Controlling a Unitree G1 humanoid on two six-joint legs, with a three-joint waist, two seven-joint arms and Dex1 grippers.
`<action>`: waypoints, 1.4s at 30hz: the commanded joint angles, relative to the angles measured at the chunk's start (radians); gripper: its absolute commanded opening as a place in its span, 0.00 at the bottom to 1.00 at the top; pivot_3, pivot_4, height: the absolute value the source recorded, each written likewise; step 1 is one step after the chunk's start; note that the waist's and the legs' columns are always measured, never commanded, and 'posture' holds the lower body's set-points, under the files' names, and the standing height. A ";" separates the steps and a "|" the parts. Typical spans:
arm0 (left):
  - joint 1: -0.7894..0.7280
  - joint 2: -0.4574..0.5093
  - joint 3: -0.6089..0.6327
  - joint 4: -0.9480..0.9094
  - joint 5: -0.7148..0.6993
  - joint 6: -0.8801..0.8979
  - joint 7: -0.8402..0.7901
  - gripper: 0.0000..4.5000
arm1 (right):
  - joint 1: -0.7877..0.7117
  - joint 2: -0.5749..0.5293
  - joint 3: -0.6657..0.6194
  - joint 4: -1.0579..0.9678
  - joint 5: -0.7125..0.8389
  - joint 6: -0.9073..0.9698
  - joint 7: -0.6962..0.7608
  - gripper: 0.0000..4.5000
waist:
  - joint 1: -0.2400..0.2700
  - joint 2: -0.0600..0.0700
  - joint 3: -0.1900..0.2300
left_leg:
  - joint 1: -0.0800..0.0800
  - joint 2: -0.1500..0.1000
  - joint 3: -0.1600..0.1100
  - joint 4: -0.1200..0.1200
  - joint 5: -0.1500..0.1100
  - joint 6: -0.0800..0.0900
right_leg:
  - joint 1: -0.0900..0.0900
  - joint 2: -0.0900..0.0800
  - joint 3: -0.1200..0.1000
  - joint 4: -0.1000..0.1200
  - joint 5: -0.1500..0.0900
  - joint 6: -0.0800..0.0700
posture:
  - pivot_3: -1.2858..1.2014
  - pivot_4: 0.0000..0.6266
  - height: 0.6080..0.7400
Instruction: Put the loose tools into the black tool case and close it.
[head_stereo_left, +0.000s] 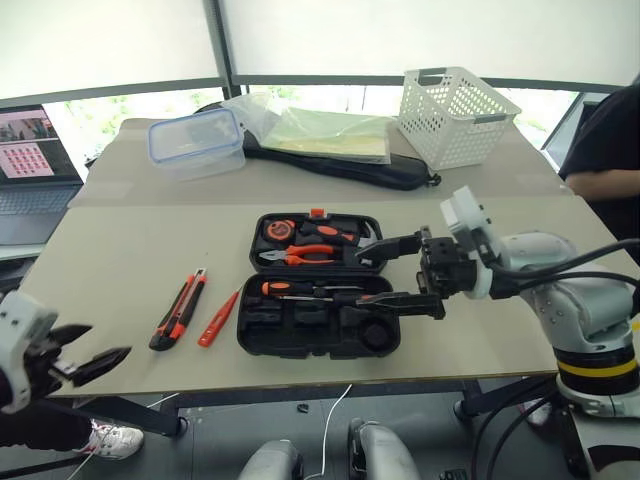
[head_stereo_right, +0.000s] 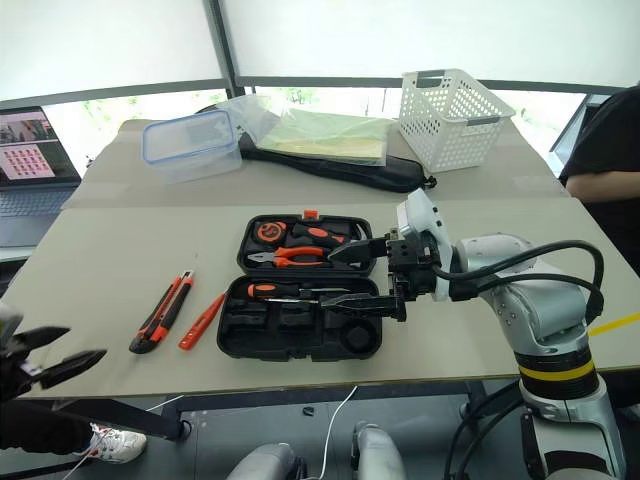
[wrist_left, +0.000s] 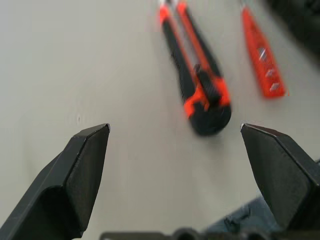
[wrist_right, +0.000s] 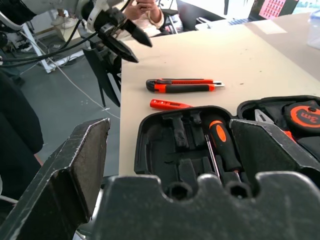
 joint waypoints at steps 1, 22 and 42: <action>-0.139 0.049 -0.078 -0.086 -0.092 0.227 0.103 1.00 | 0.005 0.003 -0.021 -0.036 0.001 -0.036 -0.044 0.99 | -0.005 0.000 0.000 | 0.000 0.000 0.000 0.000 0.000 0.000 | -0.001 0.001 0.000 0.000 0.000 0.000 | 0.52 0.24 1.00; -0.559 0.028 -0.651 -0.054 -0.031 0.547 0.428 1.00 | 0.143 0.012 -0.064 -0.176 0.044 -0.044 -0.216 0.99 | -0.023 0.000 0.000 | -0.004 -0.001 0.000 -0.002 0.003 -0.008 | -0.009 0.003 0.004 0.002 0.000 -0.003 | 0.52 0.24 1.00; -0.666 0.054 -0.608 0.061 0.017 0.464 0.372 0.09 | 0.185 -0.109 -0.076 -0.194 0.119 0.015 -0.166 1.00 | -0.004 -0.002 0.000 | 0.002 0.000 -0.002 -0.002 0.003 -0.007 | -0.002 0.002 0.003 0.002 0.000 -0.003 | 0.52 0.24 1.00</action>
